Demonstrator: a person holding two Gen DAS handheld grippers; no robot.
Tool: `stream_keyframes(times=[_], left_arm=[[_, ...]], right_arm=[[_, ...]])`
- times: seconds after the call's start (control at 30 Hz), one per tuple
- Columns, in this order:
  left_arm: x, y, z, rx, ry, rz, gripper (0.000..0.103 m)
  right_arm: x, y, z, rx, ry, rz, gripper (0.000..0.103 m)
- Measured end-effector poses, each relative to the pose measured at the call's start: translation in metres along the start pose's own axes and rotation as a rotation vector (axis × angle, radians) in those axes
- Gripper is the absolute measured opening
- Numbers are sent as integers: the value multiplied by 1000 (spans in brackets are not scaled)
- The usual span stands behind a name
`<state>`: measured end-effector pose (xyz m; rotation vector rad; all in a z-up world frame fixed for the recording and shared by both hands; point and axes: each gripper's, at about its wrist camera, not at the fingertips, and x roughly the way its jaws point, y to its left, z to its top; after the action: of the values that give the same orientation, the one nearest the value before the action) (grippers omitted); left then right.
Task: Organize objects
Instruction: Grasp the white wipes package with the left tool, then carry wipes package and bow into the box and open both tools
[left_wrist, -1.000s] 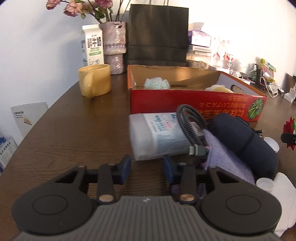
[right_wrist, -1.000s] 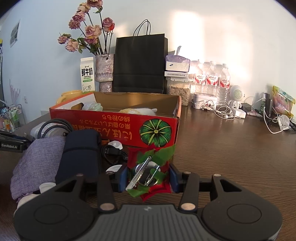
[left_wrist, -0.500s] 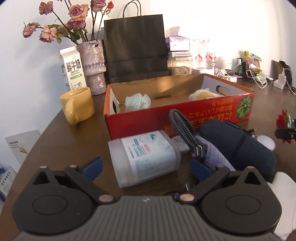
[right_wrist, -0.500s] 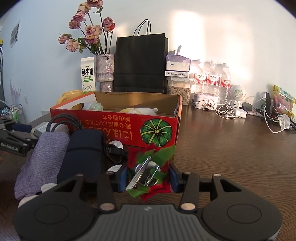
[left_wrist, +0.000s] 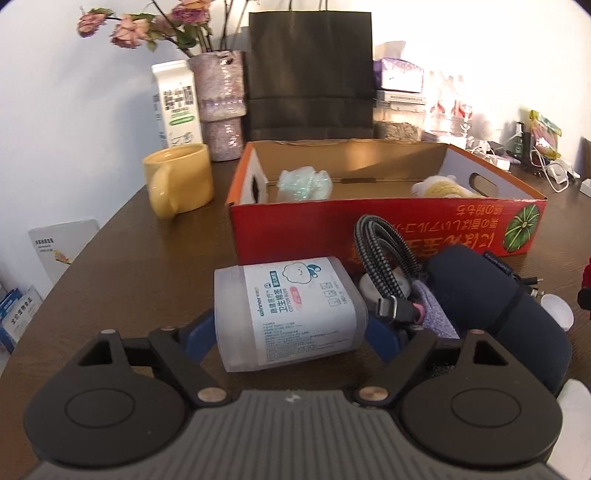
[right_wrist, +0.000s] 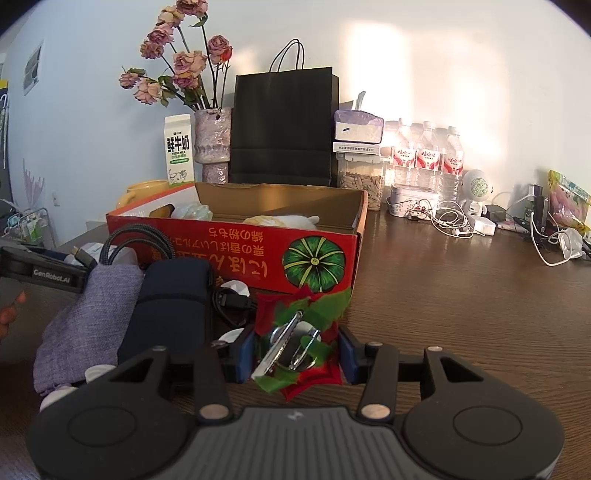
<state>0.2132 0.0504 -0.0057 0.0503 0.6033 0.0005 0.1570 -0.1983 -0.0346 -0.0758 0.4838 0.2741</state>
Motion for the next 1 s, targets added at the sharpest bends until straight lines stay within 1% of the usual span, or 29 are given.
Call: stream_keyframes(times=[0.2,0.27,0.3,0.33,0.4,0.5,0.57,0.6,0.67,0.7,0.87,1.0], left_arm=[[-25,21,-19,0,-9,-4,86],[-29,27,-21,4,-2,-4,86],[-30,28,-21,2,-2,-4,89],[-31,29,-20,-3,-1,-3,97],[-32,27,-19,-11,-14,14,103],[-27,22,-15,-26,-17,23,103],[-21,19,-13,-53,-10,45,103],[-19,19,-13,-71,-7,60,102],[-17,20,-14,-110,-3,70,88],[-19,22,-15,-126,-6,68,85],[-31,34,-22,-162,-26,60,84],[-47,41,-24,-175,-65,56,83]], right_arm=[[-1,-1,0,-3,0,7,45],[0,-1,0,-4,0,7,45],[-1,-1,0,-4,1,6,45],[-1,0,0,-4,1,5,45],[-1,-1,0,-3,2,2,45],[0,0,0,-3,3,-1,45],[0,-1,0,-1,7,-3,45],[1,-2,0,0,8,-4,45],[1,-1,0,-1,10,-6,45],[1,-1,0,-2,12,-7,45],[2,0,0,-10,20,-7,45],[1,2,0,-18,15,-6,45]])
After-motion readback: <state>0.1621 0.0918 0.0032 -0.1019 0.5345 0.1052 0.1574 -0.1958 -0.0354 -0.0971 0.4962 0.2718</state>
